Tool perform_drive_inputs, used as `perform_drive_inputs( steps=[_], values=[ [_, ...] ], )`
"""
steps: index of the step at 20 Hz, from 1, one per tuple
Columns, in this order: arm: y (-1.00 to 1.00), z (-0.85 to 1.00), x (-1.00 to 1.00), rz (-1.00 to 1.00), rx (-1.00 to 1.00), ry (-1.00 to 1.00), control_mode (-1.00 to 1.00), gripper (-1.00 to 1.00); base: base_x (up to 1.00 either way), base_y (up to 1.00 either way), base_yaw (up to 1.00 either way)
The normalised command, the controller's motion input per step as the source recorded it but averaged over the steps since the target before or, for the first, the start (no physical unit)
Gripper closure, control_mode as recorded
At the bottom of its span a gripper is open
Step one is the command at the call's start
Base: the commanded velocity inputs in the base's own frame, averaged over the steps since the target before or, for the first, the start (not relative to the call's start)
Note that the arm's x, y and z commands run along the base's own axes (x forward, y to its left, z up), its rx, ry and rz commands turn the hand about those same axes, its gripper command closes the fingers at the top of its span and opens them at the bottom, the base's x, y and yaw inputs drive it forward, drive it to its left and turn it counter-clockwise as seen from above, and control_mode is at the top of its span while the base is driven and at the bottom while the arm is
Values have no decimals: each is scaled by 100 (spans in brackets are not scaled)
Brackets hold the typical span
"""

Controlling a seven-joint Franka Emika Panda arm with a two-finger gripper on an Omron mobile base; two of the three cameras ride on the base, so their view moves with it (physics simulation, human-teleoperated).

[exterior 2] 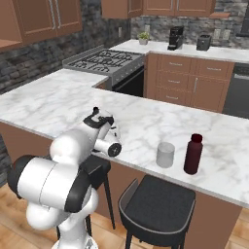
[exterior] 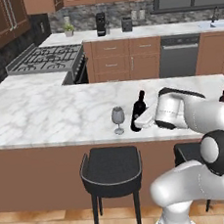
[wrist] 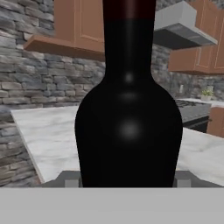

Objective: There is a wine glass and glass cup on the dining counter. Place the wine bottle next to the wine glass and the juice bottle next to the glass cup.

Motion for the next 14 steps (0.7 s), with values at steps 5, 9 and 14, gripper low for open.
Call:
perform_drive_inputs(
  steps=[5, 9, 14],
  values=[
    [0, -18, 15, 2, 0, -3, -100, 100, 0, 0, 0],
    [-2, -17, 17, 1, 0, 0, -100, 100, 0, 0, 0],
    [-1, -15, 19, 1, -1, 0, -100, 100, 0, 0, 0]
  ],
)
